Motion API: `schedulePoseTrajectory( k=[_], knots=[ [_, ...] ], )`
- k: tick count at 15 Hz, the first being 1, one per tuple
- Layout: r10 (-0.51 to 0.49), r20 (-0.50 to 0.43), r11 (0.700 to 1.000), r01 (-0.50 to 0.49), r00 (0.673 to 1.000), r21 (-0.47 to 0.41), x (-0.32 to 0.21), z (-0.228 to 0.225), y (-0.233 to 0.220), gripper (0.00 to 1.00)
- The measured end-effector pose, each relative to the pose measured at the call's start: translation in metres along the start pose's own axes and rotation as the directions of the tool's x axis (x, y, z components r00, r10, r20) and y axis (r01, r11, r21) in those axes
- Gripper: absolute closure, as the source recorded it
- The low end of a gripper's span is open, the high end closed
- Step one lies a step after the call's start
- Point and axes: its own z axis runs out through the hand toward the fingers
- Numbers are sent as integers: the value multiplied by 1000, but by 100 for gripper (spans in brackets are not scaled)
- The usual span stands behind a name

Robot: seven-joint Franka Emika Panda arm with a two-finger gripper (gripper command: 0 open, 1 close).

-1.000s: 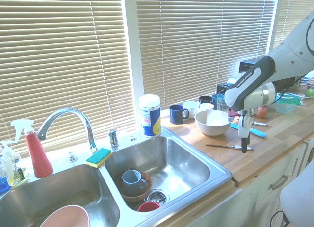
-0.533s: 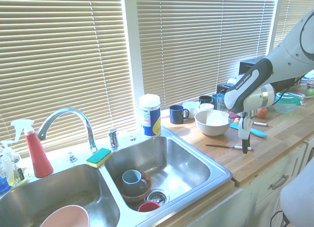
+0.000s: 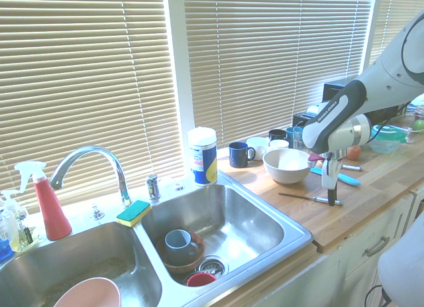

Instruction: Put the knife into the sink

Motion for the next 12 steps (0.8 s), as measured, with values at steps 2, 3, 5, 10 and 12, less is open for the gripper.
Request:
schedulePoseTrajectory(
  k=[2, 3, 5, 10, 12],
  knots=[
    [5, 1, 1000, -5, 1000, 1, 0, 0, 2, 100],
    [7, 0, 1000, -7, 1000, 1, -1, 0, 3, 100],
    [10, -1, 1000, -10, 1000, 2, -1, 0, 4, 100],
    [26, 8, 999, -26, 1000, 29, -8, -13, 1, 100],
    [16, -16, 999, -16, 1000, 49, -19, -43, -9, 100]
  ],
)
